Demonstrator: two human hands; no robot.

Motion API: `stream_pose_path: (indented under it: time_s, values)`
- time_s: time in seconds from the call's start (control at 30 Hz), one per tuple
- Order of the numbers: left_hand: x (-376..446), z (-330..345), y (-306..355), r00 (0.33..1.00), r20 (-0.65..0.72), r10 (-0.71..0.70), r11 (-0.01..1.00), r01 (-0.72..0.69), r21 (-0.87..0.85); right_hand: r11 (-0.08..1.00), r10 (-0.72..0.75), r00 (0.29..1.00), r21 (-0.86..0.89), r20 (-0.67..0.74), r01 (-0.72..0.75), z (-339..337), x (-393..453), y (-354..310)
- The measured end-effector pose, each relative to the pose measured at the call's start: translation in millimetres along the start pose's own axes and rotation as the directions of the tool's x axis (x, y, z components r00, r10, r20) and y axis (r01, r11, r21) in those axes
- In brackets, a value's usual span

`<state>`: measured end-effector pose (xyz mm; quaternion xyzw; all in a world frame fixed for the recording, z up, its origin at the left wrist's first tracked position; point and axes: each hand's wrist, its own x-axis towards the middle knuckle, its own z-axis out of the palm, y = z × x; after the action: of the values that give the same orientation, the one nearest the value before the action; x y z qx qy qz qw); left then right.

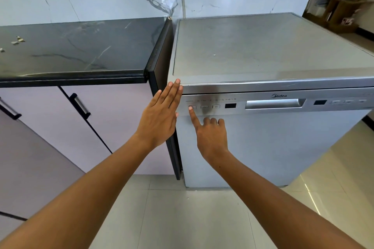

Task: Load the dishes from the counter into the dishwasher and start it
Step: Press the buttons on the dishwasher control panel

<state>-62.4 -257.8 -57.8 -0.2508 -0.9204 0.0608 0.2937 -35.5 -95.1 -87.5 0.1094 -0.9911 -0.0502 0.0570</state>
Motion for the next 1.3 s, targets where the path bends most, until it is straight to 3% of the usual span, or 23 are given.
stream_pose_path:
  time_s: [0.83,1.17,1.3]
  values:
    - [4,8,18,0.988,-0.005,-0.157,0.988,0.157,-0.011,0.987,0.06,0.998,0.151,-0.036,-0.054,12,-2,-2]
    - [6,-5,24,0.974,0.121,-0.193,0.981,0.195,-0.005,0.992,0.018,1.0,0.124,-0.015,-0.016,2,-21,14]
    - [6,-10,26,0.964,0.165,-0.208,0.978,0.21,0.006,0.989,0.032,0.995,0.149,-0.095,-0.017,10,-30,16]
